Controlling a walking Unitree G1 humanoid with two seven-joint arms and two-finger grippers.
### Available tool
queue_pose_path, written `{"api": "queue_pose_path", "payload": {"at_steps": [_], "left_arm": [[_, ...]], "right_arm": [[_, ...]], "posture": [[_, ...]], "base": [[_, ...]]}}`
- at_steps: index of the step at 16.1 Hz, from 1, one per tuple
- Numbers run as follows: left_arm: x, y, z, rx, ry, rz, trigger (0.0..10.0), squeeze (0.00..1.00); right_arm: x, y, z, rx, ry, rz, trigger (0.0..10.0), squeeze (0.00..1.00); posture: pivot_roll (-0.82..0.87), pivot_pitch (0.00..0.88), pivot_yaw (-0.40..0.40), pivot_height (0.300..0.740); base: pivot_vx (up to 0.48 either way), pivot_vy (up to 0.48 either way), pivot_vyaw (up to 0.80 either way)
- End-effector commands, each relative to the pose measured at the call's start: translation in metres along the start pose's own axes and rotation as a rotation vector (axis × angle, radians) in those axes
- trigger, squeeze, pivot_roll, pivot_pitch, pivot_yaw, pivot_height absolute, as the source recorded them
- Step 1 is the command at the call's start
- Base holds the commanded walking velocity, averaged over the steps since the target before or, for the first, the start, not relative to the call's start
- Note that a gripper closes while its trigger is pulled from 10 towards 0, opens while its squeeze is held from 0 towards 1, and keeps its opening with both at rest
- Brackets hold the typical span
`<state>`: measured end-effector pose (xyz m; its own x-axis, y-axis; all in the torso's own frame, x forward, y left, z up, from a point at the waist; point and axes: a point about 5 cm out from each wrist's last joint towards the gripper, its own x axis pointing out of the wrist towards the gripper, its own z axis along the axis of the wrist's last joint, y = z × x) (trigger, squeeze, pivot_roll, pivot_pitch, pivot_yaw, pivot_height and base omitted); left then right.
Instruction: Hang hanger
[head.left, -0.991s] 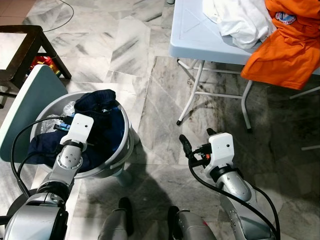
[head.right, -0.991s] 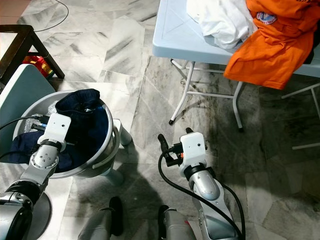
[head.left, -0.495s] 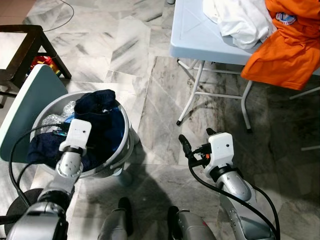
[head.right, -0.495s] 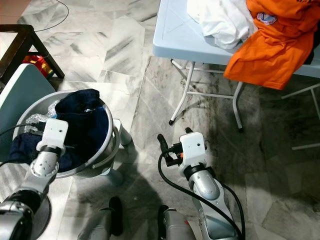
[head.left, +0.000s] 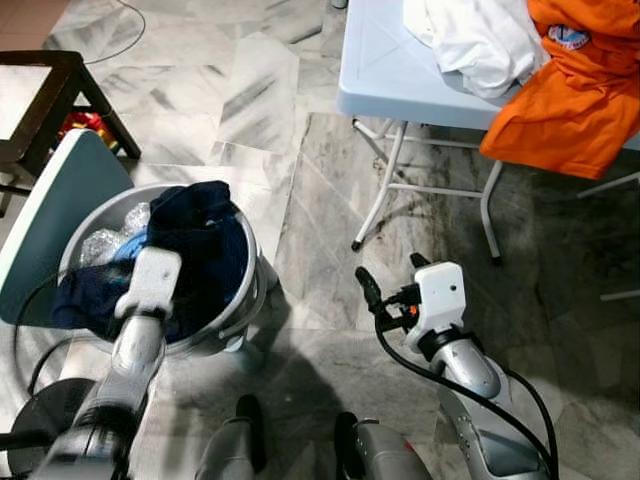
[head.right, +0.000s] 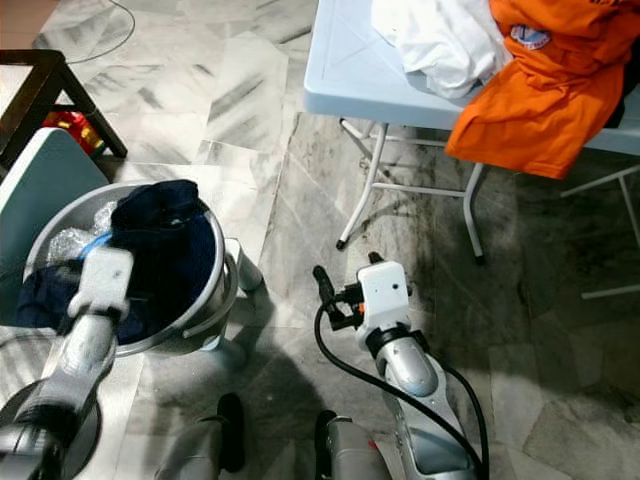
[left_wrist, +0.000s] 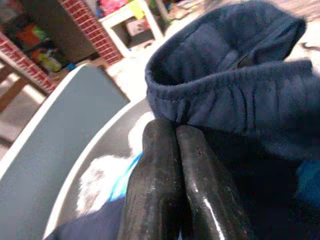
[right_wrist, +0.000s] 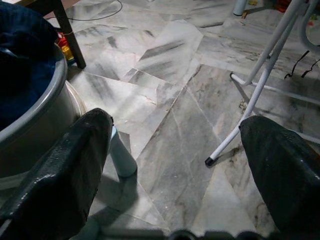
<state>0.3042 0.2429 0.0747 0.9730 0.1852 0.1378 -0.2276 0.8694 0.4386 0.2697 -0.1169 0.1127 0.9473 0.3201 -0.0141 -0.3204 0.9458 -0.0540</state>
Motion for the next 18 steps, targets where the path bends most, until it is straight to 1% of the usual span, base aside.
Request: {"api": "queue_pose_path", "payload": {"at_steps": [1, 2, 4, 7, 8, 9, 10, 11, 12, 14, 16, 18], "left_arm": [[-0.012, 0.008, -0.008, 0.018, -0.004, 0.021, 0.0, 0.00], [-0.022, 0.009, -0.012, 0.022, -0.002, 0.016, 0.0, 0.00], [-0.036, 0.009, -0.021, 0.033, 0.019, 0.008, 0.0, 0.00], [-0.046, 0.006, -0.024, 0.038, 0.030, 0.006, 0.0, 0.00], [-0.052, 0.003, -0.027, 0.043, 0.051, -0.007, 0.0, 0.00], [-0.053, 0.003, -0.027, 0.043, 0.057, -0.008, 0.0, 0.00], [-0.054, 0.001, -0.028, 0.045, 0.071, -0.017, 10.0, 0.00], [-0.053, -0.001, -0.029, 0.041, 0.081, -0.034, 10.0, 0.02], [-0.048, -0.003, -0.028, 0.044, 0.081, -0.044, 10.0, 1.00], [-0.046, -0.001, -0.026, 0.046, 0.082, -0.030, 10.0, 1.00], [-0.049, 0.000, -0.027, 0.044, 0.085, -0.034, 10.0, 1.00], [-0.056, -0.003, -0.030, 0.032, 0.100, -0.052, 10.0, 1.00]], "right_arm": [[-0.003, 0.001, -0.007, 0.002, 0.025, 0.005, 10.0, 0.00], [-0.003, 0.001, -0.007, 0.002, 0.027, 0.010, 10.0, 0.00], [-0.001, 0.003, -0.008, 0.000, 0.029, 0.023, 10.0, 0.00], [0.001, 0.004, -0.008, -0.002, 0.029, 0.041, 10.0, 0.00], [0.001, 0.005, -0.008, -0.002, 0.029, 0.043, 10.0, 0.00], [0.001, 0.005, -0.008, -0.003, 0.029, 0.043, 10.0, 0.00], [0.001, 0.005, -0.008, -0.003, 0.029, 0.044, 10.0, 0.00], [0.001, 0.005, -0.008, -0.004, 0.029, 0.044, 10.0, 0.00], [0.001, 0.006, -0.009, -0.005, 0.030, 0.045, 10.0, 0.00], [0.000, 0.006, -0.009, -0.008, 0.029, 0.044, 10.0, 0.00], [0.000, 0.005, -0.009, -0.007, 0.030, 0.037, 10.0, 0.00], [0.000, 0.006, -0.009, -0.005, 0.029, 0.036, 10.0, 0.00]], "posture": [[-0.09, 0.300, -0.058, 0.740], [-0.08, 0.300, -0.061, 0.740], [-0.07, 0.302, -0.069, 0.740], [-0.06, 0.305, -0.073, 0.740], [-0.06, 0.307, -0.077, 0.740], [-0.06, 0.307, -0.077, 0.740], [-0.06, 0.308, -0.076, 0.740], [-0.06, 0.308, -0.076, 0.740], [-0.06, 0.309, -0.075, 0.740], [-0.07, 0.311, -0.071, 0.740], [-0.07, 0.313, -0.066, 0.740], [-0.06, 0.312, -0.064, 0.740]], "base": [[0.000, 0.000, 0.00], [0.000, 0.000, 0.00], [0.000, 0.000, 0.00], [0.000, 0.000, 0.00], [0.000, 0.000, 0.00], [0.000, 0.000, 0.00], [0.000, 0.000, 0.00], [0.000, 0.000, 0.00], [0.000, 0.000, 0.00], [0.000, 0.000, 0.00], [0.000, 0.000, 0.00], [0.000, 0.000, 0.00]]}}
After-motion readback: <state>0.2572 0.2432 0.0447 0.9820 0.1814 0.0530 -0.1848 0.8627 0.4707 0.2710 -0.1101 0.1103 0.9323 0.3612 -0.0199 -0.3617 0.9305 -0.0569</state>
